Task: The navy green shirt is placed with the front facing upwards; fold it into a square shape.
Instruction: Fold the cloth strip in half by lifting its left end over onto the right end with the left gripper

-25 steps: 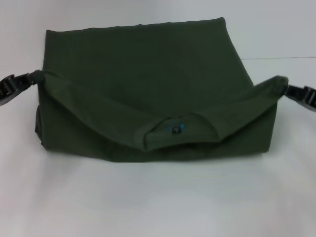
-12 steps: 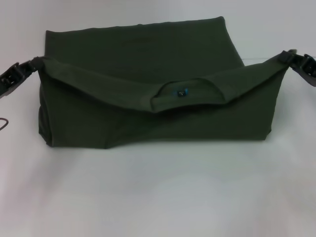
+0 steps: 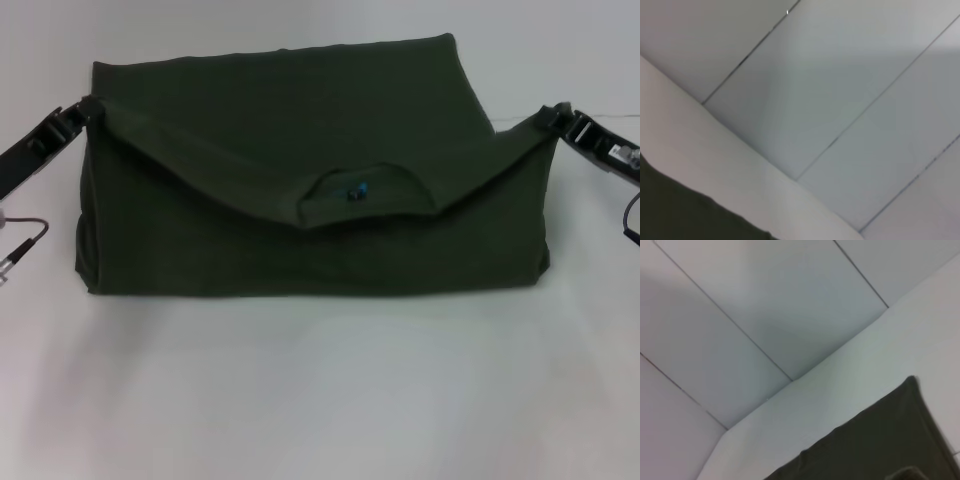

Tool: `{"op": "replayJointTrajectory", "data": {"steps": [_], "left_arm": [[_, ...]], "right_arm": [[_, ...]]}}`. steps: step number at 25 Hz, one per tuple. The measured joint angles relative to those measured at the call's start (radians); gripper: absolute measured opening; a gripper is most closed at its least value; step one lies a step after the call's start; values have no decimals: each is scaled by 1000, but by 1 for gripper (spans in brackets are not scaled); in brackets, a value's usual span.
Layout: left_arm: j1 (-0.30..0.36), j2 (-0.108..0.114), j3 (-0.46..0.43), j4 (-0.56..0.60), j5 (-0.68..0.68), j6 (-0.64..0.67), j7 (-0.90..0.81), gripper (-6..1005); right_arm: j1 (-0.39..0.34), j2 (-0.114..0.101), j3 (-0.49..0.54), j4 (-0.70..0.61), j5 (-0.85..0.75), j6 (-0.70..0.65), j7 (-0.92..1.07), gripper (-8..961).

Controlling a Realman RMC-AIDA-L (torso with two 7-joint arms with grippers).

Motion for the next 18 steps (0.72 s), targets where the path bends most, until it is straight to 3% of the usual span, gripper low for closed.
{"op": "replayJointTrajectory", "data": {"steps": [6,18], "left_arm": [[-20,-17,0,-31,-82,-62,82,35],[-52,-18,-5,-155,-254,-172,311,35]], "right_arm": [[10,1,0,12,24,29,-14,33],[32,1,0,106,129,130,-135,33]]}}
